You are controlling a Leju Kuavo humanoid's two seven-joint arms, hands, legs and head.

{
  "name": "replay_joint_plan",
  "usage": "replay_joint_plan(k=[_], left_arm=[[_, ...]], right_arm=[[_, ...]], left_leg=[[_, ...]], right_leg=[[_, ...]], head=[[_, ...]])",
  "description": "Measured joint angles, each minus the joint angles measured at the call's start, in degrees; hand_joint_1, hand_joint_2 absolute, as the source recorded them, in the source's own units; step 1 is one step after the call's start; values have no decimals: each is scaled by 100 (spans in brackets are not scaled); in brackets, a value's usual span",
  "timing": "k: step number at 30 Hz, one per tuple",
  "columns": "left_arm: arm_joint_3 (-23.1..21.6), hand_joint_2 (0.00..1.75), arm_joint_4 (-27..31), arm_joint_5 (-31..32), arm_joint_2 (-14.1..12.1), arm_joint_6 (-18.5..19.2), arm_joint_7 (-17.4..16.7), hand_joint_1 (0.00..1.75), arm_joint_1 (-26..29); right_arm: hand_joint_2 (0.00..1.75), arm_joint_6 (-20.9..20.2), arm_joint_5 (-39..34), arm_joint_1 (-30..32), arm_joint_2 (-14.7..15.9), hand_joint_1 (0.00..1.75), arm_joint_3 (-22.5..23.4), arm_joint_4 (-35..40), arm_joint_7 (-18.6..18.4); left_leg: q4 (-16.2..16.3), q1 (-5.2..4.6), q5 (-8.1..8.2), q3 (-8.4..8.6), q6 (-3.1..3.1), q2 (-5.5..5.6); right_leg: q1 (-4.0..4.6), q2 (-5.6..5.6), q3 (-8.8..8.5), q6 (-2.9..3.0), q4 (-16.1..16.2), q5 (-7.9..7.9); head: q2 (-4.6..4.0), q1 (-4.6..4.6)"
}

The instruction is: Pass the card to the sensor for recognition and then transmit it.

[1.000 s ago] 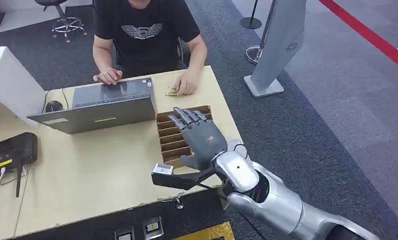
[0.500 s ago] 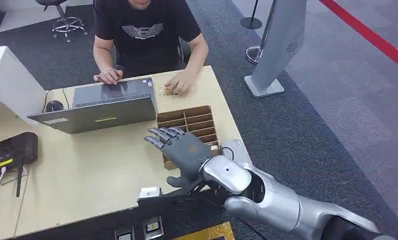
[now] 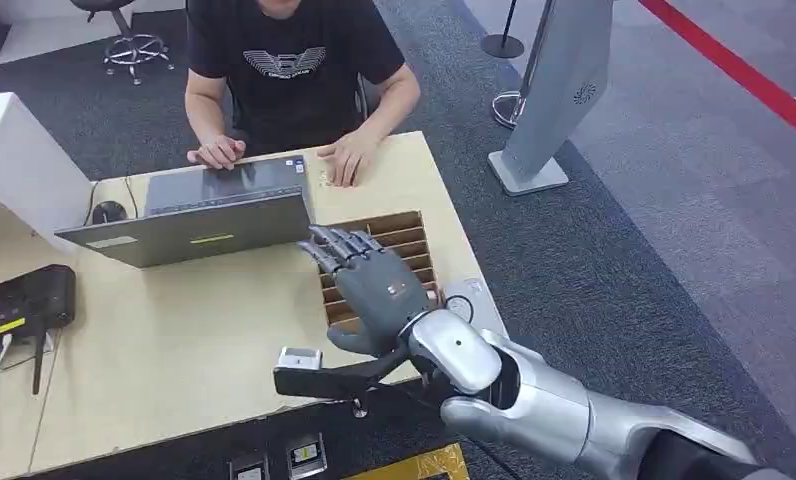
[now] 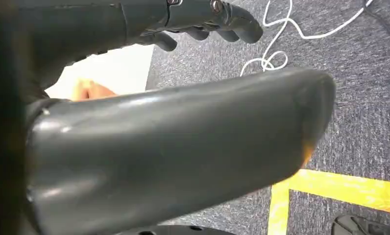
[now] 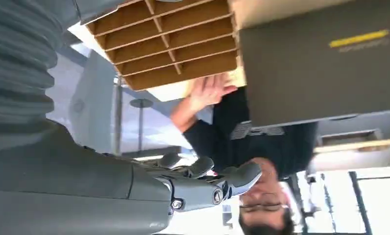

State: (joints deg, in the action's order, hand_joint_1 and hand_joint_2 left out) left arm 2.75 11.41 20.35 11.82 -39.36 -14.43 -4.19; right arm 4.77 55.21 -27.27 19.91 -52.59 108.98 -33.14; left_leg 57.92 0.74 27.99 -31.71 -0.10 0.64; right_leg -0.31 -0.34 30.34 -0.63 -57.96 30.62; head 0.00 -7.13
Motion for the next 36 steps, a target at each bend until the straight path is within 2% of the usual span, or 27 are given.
replay_joint_plan(k=[4, 13, 36], left_arm=[[-2, 0, 0, 50, 7, 13, -18, 0, -3], [-2, 0, 0, 90, 15, 48, -61, 0, -11], [-2, 0, 0, 13, -15, 79, -20, 0, -6]], right_arm=[[175, 207, 57, 185, 11, 0, 120, -168, -249], [175, 216, 89, 504, 109, 0, 312, -387, -467], [175, 255, -232, 682, 149, 0, 551, -1117, -421]], left_leg=[[0, 0, 0, 0, 0, 0], [0, 0, 0, 0, 0, 0], [0, 0, 0, -1, 0, 0]], right_leg=[[-1, 2, 1, 0, 0, 0], [0, 2, 3, 0, 0, 0], [0, 2, 3, 0, 0, 0]], head=[[0, 0], [0, 0], [0, 2]])
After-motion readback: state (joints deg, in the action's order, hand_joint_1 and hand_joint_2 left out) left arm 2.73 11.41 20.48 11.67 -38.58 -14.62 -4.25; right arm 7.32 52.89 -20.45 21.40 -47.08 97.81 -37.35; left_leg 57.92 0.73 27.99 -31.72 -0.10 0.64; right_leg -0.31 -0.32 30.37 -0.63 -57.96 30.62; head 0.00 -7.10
